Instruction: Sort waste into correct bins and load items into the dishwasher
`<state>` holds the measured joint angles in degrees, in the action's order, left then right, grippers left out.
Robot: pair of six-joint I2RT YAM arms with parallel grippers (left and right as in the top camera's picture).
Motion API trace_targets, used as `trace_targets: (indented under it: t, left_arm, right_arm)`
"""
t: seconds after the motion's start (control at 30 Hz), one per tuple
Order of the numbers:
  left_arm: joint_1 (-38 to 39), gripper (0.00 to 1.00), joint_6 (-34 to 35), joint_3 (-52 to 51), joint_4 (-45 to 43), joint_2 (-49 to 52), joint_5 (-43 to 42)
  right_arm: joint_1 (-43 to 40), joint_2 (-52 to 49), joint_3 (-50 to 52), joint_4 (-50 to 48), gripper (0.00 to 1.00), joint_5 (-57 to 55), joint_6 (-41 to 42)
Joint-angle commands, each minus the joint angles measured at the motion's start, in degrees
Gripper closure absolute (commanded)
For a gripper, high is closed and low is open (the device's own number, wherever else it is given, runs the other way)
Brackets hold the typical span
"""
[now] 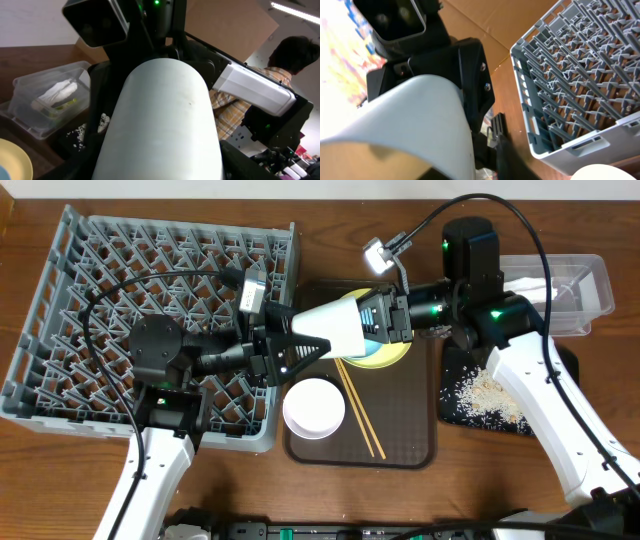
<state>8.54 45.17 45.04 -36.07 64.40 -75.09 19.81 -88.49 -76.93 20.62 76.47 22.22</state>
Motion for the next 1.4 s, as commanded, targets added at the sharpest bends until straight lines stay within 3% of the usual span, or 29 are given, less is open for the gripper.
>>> trace_targets:
  t: [0.0,0.17,0.3,0.4,0.5,0.57,0.8,0.93,1.13,1.37]
  left_arm:
    - [-1.2,0.48,-2.56,0.83,0.02,-0.09,-0.57]
    - [-6.27,0.5,-7.98,0.83,4.24,-0.09,-0.52]
    - [-10.73,0.53,-19.15,0.83,18.12,-0.09,3.19]
    - [-13.11,0.57,-27.87,0.83,30.56,-0.09,12.46]
    - [-15.1,0.62,-31.36,0.83,39.12,-0.15,25.05]
    - [-16.61,0.69,-31.61,0.85,43.47,-0.59,32.83]
    - [-22.34,0.69,-31.85,5.16,62.93,-6.1,51.58]
    - [-24.09,0.7,-31.8,9.73,74.9,-7.13,60.15]
    - [-24.11,0.69,-31.82,10.47,85.85,-5.49,62.38]
    - [-24.11,0.69,-31.82,10.45,86.03,1.84,64.67]
  right_arm:
    - [-0.15,0.07,-0.11,0.0,0.69,-0.15,-0.09]
    - [-3.89,0.07,-0.11,4.46,0.64,-4.63,-2.25]
    - [-6.95,0.07,-0.11,12.83,0.58,-19.52,-6.14]
    - [-8.0,0.07,-0.11,16.85,0.59,-29.99,-8.26]
    - [-8.2,0.09,-0.13,19.04,0.59,-34.86,-11.02]
    - [-8.24,0.11,-0.35,20.98,0.59,-37.59,-12.11]
    - [-8.66,0.11,-7.28,35.34,0.57,-53.99,-18.62]
    - [-10.1,0.11,-10.67,39.85,0.58,-57.13,-18.97]
    - [-10.93,0.09,-10.97,40.09,0.58,-56.94,-18.93]
    - [-10.91,0.09,-10.97,40.44,0.58,-56.96,-18.93]
